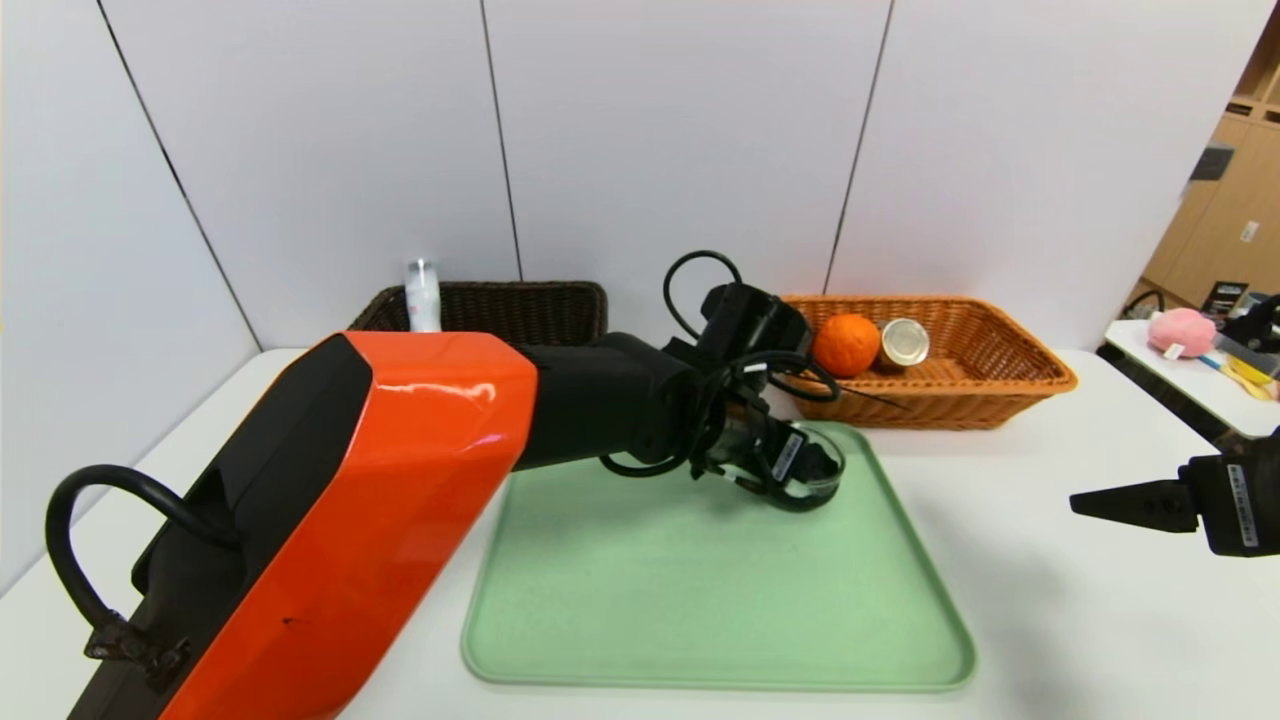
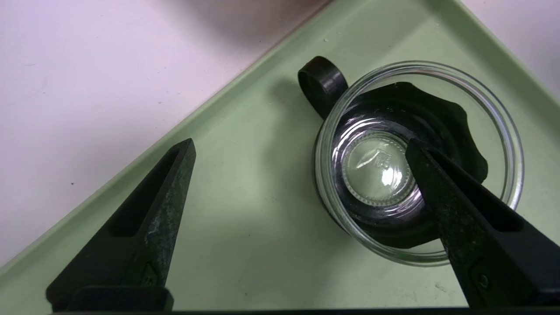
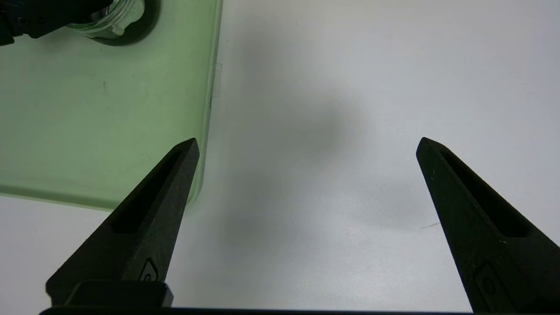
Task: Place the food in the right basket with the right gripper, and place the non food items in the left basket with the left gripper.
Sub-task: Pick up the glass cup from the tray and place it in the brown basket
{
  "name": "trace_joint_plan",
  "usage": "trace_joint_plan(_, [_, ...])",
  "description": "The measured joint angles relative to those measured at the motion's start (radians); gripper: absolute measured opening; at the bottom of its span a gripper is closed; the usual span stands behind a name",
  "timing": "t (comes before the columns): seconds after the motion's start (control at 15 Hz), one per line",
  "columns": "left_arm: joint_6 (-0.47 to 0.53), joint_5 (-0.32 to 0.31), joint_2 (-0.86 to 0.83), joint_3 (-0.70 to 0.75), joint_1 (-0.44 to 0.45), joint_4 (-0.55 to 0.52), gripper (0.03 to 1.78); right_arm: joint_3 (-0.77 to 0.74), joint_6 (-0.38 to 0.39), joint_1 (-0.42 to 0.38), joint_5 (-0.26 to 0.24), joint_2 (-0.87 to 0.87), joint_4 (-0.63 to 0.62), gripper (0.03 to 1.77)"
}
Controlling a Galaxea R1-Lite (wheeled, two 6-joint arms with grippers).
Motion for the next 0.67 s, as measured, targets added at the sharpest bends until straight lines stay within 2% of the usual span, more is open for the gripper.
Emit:
trace_joint_plan(0.33, [0.000, -0.002, 0.000, 0.000, 0.000, 0.000, 1.69, 0.016, 0.000, 0.012, -0.003, -0.012, 0.001, 1.71])
trace_joint_plan(0.4, [0.000, -0.002, -0.001, 0.000, 0.000, 0.000, 1.60, 0.018, 0.000, 0.012, -0.002, -0.013, 0.000, 1.71])
trace_joint_plan(0.67, [0.000, -0.001, -0.003, 0.000, 0.000, 0.000, 0.99, 0.021, 0.000, 0.013, -0.002, -0.024, 0.001, 1.71])
